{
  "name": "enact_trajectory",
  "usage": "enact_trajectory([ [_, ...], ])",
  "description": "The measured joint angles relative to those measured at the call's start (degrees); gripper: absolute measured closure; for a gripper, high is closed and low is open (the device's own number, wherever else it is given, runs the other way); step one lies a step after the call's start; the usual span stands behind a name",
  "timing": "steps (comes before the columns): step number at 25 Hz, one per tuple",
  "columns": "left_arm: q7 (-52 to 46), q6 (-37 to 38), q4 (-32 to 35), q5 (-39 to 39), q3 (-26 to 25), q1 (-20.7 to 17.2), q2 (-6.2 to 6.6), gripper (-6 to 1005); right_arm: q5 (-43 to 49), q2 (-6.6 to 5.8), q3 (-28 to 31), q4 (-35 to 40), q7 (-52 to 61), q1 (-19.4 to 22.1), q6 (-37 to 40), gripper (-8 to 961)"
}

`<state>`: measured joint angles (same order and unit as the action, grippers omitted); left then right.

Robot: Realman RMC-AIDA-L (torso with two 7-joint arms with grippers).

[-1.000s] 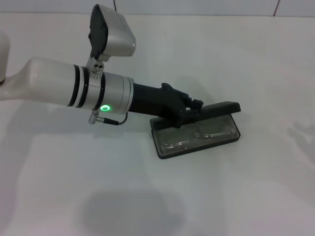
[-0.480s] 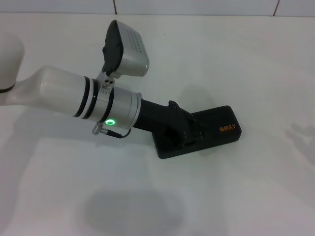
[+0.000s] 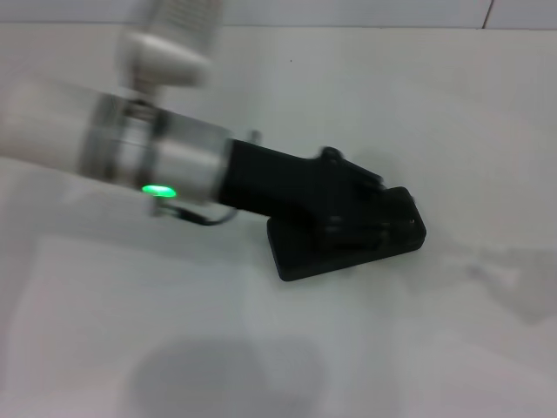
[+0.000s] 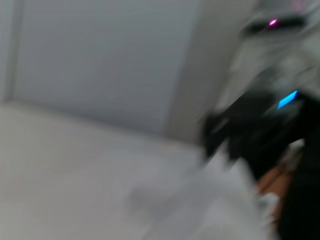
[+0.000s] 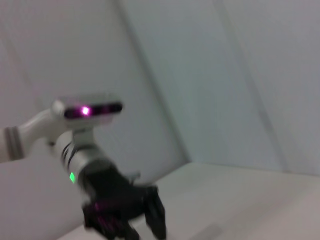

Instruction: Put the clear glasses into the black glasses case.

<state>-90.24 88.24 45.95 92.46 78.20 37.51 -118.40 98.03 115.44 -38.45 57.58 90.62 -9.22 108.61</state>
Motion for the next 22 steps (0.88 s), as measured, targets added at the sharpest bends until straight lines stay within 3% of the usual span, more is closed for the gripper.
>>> enact_trajectory([
  [5,5.05,17.34,8.65,-2.88,-10.18,-7.18,1.24,681,-3.31,0.14,-8.5,-5.13,-0.23,-5.15,3.81,632],
  [7,5.73,19.81,10.09,-2.9,-12.53,-9.2,2.07,676,-4.87,0.34,-11.28,-6.61,-0.3,-7.23,4.19,629],
  [9,4.09,20.79,10.19,-3.41,-14.22,-10.64,3.35,580,-6.06,0.59,-15.12,-7.27,-0.98,-9.34,3.39,539],
  [12,4.03,22.5,7.9,-3.87,-16.84,-11.51,4.51,436,-8.36,0.73,-20.49,-8.49,-3.77,-11.88,0.93,403],
  [17,7.82,25.44,-0.34,-4.05,-21.46,-12.29,6.4,367,-12.07,0.74,-28.39,-8.61,-7.44,-14.09,-4.29,311],
  [22,11.1,26.3,-3.29,-3.95,-22.52,-13.48,6.72,353,-14.43,0.72,-31.44,-8.53,-8.59,-14.83,-6.86,209],
])
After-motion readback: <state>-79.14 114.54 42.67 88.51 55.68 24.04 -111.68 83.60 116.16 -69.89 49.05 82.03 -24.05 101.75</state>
